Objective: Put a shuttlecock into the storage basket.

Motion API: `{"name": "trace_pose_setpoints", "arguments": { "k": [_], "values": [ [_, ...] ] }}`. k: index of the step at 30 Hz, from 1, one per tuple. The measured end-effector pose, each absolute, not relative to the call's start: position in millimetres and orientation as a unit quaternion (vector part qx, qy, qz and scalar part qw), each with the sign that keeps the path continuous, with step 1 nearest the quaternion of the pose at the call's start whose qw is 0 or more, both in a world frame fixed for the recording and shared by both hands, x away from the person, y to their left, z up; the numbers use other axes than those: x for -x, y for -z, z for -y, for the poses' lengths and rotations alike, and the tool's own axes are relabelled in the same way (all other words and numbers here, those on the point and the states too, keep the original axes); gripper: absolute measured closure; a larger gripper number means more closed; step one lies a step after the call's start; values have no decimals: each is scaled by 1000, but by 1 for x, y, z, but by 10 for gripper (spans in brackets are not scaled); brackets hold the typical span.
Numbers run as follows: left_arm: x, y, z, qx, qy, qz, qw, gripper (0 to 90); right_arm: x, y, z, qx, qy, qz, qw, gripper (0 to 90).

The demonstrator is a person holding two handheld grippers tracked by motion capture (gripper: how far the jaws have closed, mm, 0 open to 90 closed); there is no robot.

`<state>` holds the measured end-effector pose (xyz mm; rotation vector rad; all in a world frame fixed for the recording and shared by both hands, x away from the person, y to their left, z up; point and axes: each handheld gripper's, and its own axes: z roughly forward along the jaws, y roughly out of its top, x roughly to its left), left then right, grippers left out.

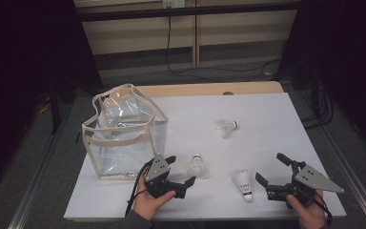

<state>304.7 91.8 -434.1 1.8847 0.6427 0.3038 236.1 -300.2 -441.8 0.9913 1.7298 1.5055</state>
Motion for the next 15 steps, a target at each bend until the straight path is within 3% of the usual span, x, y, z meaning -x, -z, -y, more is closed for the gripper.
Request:
{"name": "trace_pose_setpoints", "arguments": {
  "k": [15],
  "values": [
    [-304, 436, -76, -802, -129, -269, 518, 59, -236, 441, 301, -376, -571, -657, 319, 11]
  ]
}}
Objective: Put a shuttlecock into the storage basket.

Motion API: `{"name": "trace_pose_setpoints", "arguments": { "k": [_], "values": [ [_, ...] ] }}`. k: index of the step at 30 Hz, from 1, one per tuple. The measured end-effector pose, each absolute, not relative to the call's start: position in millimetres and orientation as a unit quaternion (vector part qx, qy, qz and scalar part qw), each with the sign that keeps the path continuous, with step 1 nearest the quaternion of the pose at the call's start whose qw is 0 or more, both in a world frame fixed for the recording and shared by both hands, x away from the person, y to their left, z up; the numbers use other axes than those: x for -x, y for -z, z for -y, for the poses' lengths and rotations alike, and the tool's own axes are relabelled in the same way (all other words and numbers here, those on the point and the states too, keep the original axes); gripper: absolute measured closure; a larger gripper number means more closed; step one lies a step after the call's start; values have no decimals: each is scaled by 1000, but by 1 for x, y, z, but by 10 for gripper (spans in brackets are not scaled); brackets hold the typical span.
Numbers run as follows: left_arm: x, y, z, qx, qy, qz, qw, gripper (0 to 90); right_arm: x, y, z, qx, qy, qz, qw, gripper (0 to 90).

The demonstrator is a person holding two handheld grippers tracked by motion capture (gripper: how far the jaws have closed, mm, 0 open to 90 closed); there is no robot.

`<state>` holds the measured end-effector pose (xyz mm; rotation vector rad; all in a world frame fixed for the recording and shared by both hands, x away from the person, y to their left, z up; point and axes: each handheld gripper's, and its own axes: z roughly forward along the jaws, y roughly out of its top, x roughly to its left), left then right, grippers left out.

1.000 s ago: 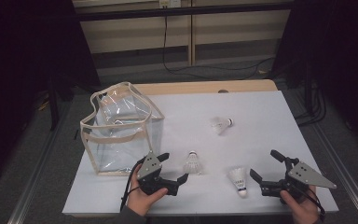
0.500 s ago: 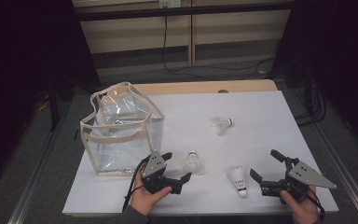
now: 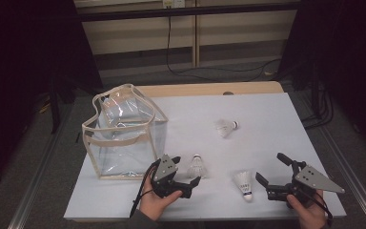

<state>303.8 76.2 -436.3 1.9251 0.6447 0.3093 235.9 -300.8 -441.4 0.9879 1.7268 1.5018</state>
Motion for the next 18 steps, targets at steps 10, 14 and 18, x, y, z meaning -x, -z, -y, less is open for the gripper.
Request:
{"name": "trace_pose_setpoints", "arguments": {
  "k": [10, 14, 18],
  "values": [
    [-307, 440, -69, -805, -117, -290, 503, 112, -236, 441, 301, -375, -572, -656, 318, 11],
    [-309, 441, -65, -809, -120, -303, 489, 125, -236, 441, 301, -376, -572, -656, 318, 12],
    [-312, 442, -62, -811, -116, -311, 482, 143, -236, 441, 301, -375, -573, -656, 318, 12]
  ]
}}
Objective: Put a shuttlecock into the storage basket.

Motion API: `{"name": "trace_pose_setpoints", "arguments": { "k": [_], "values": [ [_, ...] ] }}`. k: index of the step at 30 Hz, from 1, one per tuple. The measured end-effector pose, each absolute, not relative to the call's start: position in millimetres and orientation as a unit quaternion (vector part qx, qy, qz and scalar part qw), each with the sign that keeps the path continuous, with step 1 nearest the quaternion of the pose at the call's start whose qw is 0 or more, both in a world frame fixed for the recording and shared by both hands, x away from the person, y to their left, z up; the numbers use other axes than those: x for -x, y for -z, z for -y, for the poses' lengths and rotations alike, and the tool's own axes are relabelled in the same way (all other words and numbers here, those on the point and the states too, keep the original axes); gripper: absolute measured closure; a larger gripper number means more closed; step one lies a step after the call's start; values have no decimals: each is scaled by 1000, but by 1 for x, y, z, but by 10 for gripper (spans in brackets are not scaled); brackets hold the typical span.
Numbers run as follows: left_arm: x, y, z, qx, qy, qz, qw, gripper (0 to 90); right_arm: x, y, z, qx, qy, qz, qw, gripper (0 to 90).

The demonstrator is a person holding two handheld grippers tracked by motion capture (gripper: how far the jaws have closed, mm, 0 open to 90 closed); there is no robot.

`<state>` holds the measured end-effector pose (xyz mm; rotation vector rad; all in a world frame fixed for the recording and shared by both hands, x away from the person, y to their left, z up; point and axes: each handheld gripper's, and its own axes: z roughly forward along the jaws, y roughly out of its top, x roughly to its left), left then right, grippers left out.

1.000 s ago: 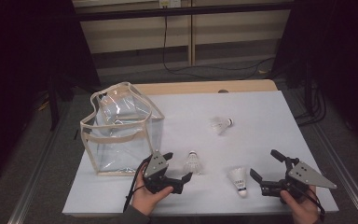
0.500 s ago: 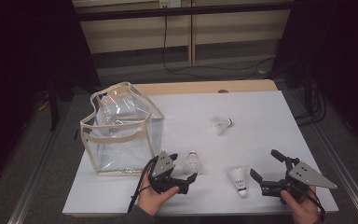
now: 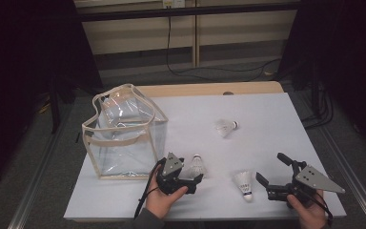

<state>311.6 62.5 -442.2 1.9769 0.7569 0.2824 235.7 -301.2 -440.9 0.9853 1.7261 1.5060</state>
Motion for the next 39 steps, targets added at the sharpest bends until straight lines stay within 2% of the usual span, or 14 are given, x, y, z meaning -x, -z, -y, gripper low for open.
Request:
{"name": "trace_pose_setpoints", "arguments": {
  "k": [20, 39],
  "values": [
    [-324, 449, -55, -812, -112, -342, 459, 183, -236, 441, 302, -374, -572, -656, 320, 13],
    [-332, 450, -52, -816, -109, -368, 433, 315, -236, 441, 302, -374, -573, -655, 319, 13]
  ]
}}
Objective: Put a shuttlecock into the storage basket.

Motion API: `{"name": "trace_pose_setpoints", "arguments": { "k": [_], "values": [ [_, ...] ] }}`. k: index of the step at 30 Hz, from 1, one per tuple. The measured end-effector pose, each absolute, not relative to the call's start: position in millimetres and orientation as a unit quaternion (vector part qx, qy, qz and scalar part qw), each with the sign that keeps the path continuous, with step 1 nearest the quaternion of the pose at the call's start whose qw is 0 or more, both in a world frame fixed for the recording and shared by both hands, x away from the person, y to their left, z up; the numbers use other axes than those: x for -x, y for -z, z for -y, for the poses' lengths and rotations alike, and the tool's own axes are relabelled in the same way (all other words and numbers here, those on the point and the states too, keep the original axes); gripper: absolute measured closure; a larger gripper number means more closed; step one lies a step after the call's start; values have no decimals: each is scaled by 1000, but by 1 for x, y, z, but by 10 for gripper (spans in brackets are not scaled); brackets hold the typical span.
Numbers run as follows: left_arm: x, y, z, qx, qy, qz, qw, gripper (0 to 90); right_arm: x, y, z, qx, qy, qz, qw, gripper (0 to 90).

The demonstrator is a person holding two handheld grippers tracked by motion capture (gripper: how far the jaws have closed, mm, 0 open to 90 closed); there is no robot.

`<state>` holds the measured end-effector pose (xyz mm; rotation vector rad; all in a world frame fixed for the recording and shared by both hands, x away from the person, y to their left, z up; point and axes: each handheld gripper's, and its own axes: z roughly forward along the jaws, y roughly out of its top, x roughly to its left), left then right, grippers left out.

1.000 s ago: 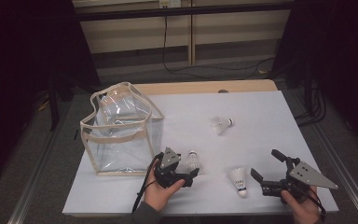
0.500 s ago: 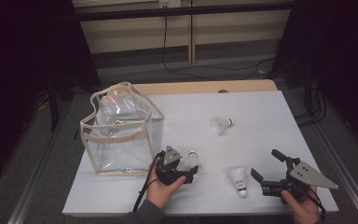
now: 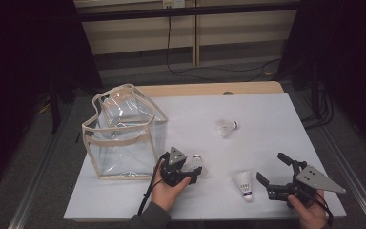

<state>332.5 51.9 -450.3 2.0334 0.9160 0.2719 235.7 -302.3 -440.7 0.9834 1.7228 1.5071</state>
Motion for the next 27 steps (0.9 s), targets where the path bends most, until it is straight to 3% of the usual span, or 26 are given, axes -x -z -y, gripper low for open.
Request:
{"name": "trace_pose_setpoints", "arguments": {
  "k": [7, 20, 27],
  "values": [
    [-335, 452, -50, -815, -113, -371, 430, 411, -236, 441, 302, -375, -573, -655, 320, 16],
    [-343, 453, -49, -819, -105, -381, 415, 464, -235, 440, 302, -375, -574, -652, 323, 17],
    [-345, 455, -47, -820, -96, -381, 415, 543, -235, 439, 303, -375, -575, -652, 323, 17]
  ]
}}
